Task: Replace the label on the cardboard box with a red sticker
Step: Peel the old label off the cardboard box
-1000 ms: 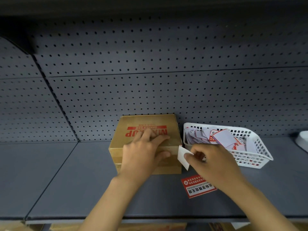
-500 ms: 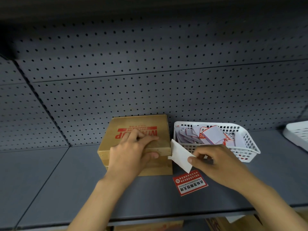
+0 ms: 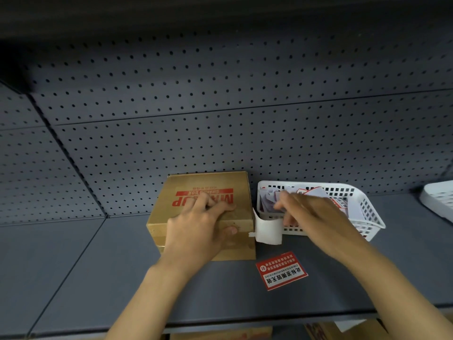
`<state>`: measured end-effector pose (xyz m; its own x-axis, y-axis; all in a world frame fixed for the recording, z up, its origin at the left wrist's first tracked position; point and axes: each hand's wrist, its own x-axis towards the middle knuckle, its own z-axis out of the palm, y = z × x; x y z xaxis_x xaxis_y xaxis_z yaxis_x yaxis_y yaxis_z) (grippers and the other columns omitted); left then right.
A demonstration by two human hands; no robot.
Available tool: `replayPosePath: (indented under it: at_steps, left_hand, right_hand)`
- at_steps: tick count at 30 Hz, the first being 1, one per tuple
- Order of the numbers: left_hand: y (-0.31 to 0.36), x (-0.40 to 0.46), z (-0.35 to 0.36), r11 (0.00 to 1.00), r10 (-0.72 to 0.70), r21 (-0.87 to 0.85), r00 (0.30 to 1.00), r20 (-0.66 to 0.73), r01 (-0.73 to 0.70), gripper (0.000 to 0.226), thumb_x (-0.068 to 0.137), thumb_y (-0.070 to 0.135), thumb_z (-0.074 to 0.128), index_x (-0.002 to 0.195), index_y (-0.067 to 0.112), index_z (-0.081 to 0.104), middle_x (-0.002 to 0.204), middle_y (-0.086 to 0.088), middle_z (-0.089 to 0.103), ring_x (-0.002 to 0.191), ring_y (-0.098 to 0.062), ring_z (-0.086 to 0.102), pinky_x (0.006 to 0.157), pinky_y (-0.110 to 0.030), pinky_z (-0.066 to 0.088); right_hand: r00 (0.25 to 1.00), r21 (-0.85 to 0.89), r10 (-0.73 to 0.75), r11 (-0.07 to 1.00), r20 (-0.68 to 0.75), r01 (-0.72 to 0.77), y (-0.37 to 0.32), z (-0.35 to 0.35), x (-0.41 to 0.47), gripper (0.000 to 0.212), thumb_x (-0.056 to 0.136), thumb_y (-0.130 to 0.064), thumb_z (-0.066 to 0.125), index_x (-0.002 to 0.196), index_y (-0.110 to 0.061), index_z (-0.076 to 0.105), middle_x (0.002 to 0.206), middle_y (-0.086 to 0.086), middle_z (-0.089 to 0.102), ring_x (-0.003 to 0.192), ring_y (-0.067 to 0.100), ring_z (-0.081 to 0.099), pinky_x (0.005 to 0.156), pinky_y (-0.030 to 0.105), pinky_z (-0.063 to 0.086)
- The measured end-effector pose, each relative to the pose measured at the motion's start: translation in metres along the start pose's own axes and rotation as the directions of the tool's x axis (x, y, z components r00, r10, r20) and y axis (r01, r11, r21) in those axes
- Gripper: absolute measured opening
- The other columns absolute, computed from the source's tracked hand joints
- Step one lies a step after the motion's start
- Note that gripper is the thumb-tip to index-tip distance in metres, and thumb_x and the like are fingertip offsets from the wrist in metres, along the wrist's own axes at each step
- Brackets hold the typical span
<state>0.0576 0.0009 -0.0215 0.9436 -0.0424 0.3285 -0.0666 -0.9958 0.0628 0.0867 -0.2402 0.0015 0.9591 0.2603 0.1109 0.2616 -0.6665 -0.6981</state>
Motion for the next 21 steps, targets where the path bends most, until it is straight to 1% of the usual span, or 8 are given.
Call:
replayPosePath:
  at_steps: [3, 5, 7, 9, 12, 15, 18, 21]
  left_hand:
    - [0.001, 0.001, -0.001, 1.000, -0.009, 0.010, 1.000, 0.014, 0.009, 0.049, 0.083, 0.071, 0.053, 0.128, 0.053, 0.051, 0.110, 0.017, 0.045, 0.109, -0.008, 0.049, 0.058, -0.026, 0.041]
    - [0.001, 0.000, -0.001, 1.000, -0.009, 0.013, 1.000, 0.015, 0.009, 0.049, 0.083, 0.071, 0.052, 0.128, 0.052, 0.051, 0.109, 0.017, 0.044, 0.109, -0.008, 0.048, 0.057, -0.026, 0.039]
    - [0.001, -0.001, -0.001, 1.000, -0.007, 0.012, 1.000, 0.018, 0.007, 0.049, 0.083, 0.071, 0.052, 0.128, 0.052, 0.051, 0.110, 0.017, 0.045, 0.109, -0.008, 0.048, 0.057, -0.026, 0.040]
    - [0.001, -0.001, -0.001, 1.000, -0.004, 0.010, 1.000, 0.012, 0.004, 0.049, 0.083, 0.071, 0.051, 0.129, 0.053, 0.051, 0.111, 0.017, 0.046, 0.110, -0.008, 0.049, 0.058, -0.027, 0.041]
    - [0.000, 0.000, 0.000, 1.000, -0.004, -0.006, 1.000, 0.007, 0.004, 0.049, 0.083, 0.071, 0.052, 0.128, 0.052, 0.052, 0.112, 0.016, 0.048, 0.110, -0.009, 0.050, 0.061, -0.028, 0.044]
    - [-0.001, 0.000, -0.001, 1.000, -0.005, -0.008, 1.000, 0.013, 0.006, 0.049, 0.083, 0.071, 0.051, 0.128, 0.052, 0.052, 0.111, 0.016, 0.048, 0.110, -0.009, 0.050, 0.061, -0.029, 0.046]
    - [0.000, 0.000, -0.001, 1.000, -0.001, 0.004, 1.000, 0.021, 0.001, 0.049, 0.083, 0.071, 0.051, 0.129, 0.052, 0.050, 0.112, 0.016, 0.047, 0.111, -0.010, 0.049, 0.060, -0.030, 0.043]
    - [0.001, 0.000, -0.002, 1.000, 0.001, 0.012, 1.000, 0.022, -0.002, 0.049, 0.084, 0.071, 0.051, 0.129, 0.051, 0.050, 0.113, 0.015, 0.047, 0.111, -0.011, 0.049, 0.061, -0.029, 0.041]
  right_hand:
    - [0.996, -0.173, 0.048, 0.983, -0.072, -0.059, -0.019, 0.011, 0.024, 0.054, 0.082, -0.079, 0.040, 0.083, -0.032, 0.066, 0.090, -0.015, 0.067, 0.092, 0.015, 0.063, 0.081, 0.036, 0.050]
    - [0.997, -0.273, 0.073, 0.959, -0.006, -0.071, -0.025, 0.022, 0.036, 0.052, 0.079, -0.079, 0.049, 0.085, -0.031, 0.069, 0.094, -0.012, 0.068, 0.092, 0.016, 0.064, 0.077, 0.033, 0.048]
    - [0.994, -0.301, 0.085, 0.952, 0.064, -0.062, -0.028, 0.027, 0.042, 0.044, 0.081, -0.070, 0.057, 0.082, -0.029, 0.072, 0.088, -0.010, 0.068, 0.085, 0.014, 0.064, 0.069, 0.028, 0.045]
    - [0.987, -0.251, 0.084, 0.967, 0.135, -0.048, -0.027, 0.026, 0.044, 0.034, 0.087, -0.055, 0.061, 0.070, -0.027, 0.068, 0.072, -0.011, 0.059, 0.070, 0.010, 0.056, 0.060, 0.026, 0.038]
    - [0.978, -0.205, 0.111, 0.976, 0.174, -0.075, -0.021, 0.025, 0.041, 0.037, 0.091, -0.035, 0.060, 0.056, -0.022, 0.058, 0.062, -0.006, 0.050, 0.061, 0.012, 0.047, 0.059, 0.028, 0.035]
    - [0.973, -0.166, 0.180, 0.974, 0.144, -0.155, -0.013, 0.023, 0.031, 0.038, 0.085, -0.035, 0.061, 0.051, -0.017, 0.057, 0.061, 0.000, 0.058, 0.062, 0.016, 0.054, 0.062, 0.033, 0.039]
    - [0.955, -0.045, 0.247, 0.969, 0.166, -0.243, -0.012, 0.026, 0.017, 0.034, 0.089, -0.034, 0.060, 0.062, -0.017, 0.073, 0.059, -0.002, 0.058, 0.062, 0.014, 0.054, 0.061, 0.031, 0.038]
    - [0.940, 0.082, 0.296, 0.946, 0.167, -0.313, -0.013, 0.032, 0.008, 0.030, 0.091, -0.029, 0.056, 0.072, -0.010, 0.072, 0.061, -0.001, 0.056, 0.065, 0.015, 0.053, 0.064, 0.031, 0.038]
